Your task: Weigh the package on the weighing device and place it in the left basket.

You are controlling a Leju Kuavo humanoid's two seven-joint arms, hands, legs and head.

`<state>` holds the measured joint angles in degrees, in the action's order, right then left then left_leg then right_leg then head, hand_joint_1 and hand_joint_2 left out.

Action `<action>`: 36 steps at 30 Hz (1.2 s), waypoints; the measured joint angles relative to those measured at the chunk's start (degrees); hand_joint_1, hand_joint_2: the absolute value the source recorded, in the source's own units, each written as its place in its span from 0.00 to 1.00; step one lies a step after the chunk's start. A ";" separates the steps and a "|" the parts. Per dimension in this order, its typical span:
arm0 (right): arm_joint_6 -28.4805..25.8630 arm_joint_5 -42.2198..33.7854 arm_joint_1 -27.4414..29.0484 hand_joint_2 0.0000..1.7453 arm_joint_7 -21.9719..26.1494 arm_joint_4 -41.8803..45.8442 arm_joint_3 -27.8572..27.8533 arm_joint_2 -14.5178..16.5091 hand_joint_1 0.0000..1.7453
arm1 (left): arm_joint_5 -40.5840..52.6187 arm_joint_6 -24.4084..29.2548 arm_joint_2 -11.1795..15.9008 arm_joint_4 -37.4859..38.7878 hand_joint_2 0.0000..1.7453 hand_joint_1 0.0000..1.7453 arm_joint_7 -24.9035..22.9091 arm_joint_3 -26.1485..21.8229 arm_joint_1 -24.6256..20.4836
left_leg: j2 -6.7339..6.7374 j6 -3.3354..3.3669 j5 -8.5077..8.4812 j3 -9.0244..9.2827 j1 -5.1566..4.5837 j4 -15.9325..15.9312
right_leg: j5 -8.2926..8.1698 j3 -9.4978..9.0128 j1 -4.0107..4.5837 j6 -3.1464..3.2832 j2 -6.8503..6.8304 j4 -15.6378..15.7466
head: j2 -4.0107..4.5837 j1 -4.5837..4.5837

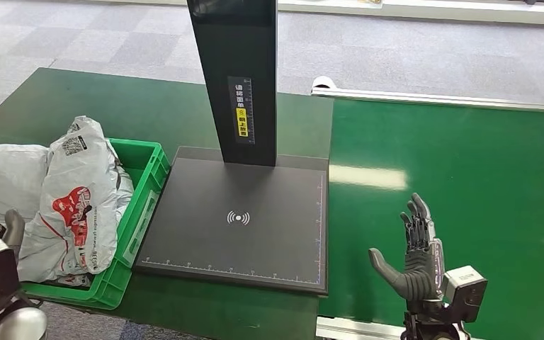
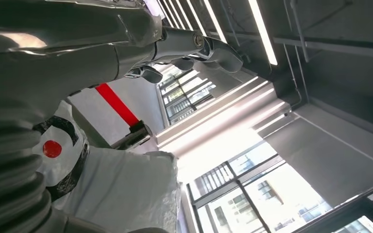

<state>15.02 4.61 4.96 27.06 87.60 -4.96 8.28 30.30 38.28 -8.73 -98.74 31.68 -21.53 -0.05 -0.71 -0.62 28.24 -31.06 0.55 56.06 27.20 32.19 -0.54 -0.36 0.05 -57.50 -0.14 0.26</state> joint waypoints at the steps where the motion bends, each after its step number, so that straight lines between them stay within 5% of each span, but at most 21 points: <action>1: -0.01 -0.02 0.00 1.00 0.00 0.00 0.01 -0.01 0.00 | -0.78 0.56 -0.16 -0.40 1.00 0.00 1.34 -0.01 0.08 | 0.00 0.00 0.00 0.00 0.00 0.00 | 0.00 0.00 0.00 0.00 0.00 0.00 | 0.01 0.00; 8: -0.68 -0.59 -0.08 1.00 0.04 -0.11 0.39 -0.25 0.00 | -7.23 1.30 -1.50 -3.64 1.00 0.00 7.92 -0.29 0.67 | -0.01 0.00 0.00 -0.02 0.00 0.00 | 0.00 0.01 0.00 0.00 0.00 0.00 | 0.00 -0.01; 12: -1.25 -1.33 -0.22 1.00 0.18 -0.30 0.66 -0.91 0.00 | -15.93 -7.99 -0.36 -4.60 1.00 0.00 8.32 1.68 1.23 | -0.11 0.00 0.00 -0.03 0.00 0.00 | 0.00 0.03 0.00 0.00 -0.03 0.00 | -0.01 0.00; 15: -1.25 -1.48 -0.35 1.00 0.20 -0.31 0.71 -1.25 0.00 | -14.74 -12.40 0.13 -4.38 1.00 0.00 8.44 3.14 1.23 | 0.01 0.00 0.00 -0.02 0.00 0.00 | -0.02 0.03 0.00 0.02 0.08 0.00 | 0.00 0.00; 28: -1.25 -1.53 -0.36 1.00 0.20 -0.31 0.85 -1.84 0.00 | -13.53 -13.26 0.64 -3.87 1.00 0.00 8.45 4.57 1.22 | 0.08 -0.01 0.01 -0.03 0.00 0.00 | -0.04 0.08 0.00 0.04 0.15 0.00 | -0.01 0.00; 36: -0.94 -1.52 -1.25 1.00 0.20 -0.78 1.52 -1.89 0.00 | -14.98 -22.89 0.51 -3.05 1.00 0.00 7.87 7.85 0.91 | 0.08 -0.01 0.01 -0.01 0.00 0.01 | -0.04 0.08 0.00 0.04 0.16 0.00 | -0.01 0.01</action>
<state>14.08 3.09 3.71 27.26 86.82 -3.44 6.39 15.32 15.38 -8.22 -101.80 39.55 -13.69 0.86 -0.63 -0.63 28.25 -31.07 0.56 56.07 27.16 32.27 -0.53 -0.32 0.21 -57.50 -0.15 0.26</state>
